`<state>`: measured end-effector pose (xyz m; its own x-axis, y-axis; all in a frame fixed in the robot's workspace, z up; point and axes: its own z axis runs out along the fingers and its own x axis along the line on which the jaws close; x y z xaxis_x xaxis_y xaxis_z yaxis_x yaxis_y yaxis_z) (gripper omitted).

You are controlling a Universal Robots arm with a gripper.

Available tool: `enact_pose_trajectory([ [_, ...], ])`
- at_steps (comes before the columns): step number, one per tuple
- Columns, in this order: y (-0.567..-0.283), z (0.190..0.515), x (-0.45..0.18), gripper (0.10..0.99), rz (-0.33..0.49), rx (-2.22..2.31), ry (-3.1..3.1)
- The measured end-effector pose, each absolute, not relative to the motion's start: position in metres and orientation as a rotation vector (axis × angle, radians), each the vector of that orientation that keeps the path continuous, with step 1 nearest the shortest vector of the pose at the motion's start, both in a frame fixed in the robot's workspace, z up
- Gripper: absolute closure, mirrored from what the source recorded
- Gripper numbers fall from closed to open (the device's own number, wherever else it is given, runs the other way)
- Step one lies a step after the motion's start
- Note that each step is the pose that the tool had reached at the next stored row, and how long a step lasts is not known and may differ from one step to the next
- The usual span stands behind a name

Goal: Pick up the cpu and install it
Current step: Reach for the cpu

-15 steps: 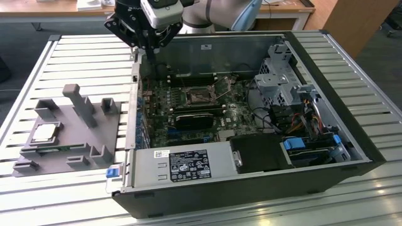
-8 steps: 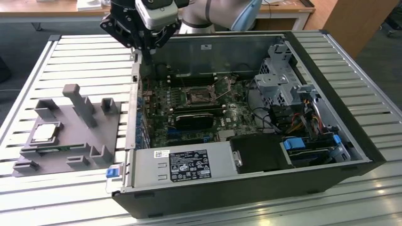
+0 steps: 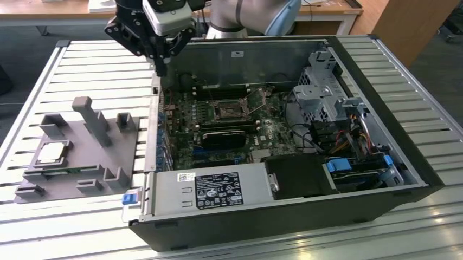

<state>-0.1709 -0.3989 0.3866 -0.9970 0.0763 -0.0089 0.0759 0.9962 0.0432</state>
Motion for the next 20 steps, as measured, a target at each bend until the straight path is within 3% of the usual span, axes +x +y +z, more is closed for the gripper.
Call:
enact_pose_trajectory([
  [20,-0.399,0.381,-0.219,0.98,0.067,0.12,3.141],
])
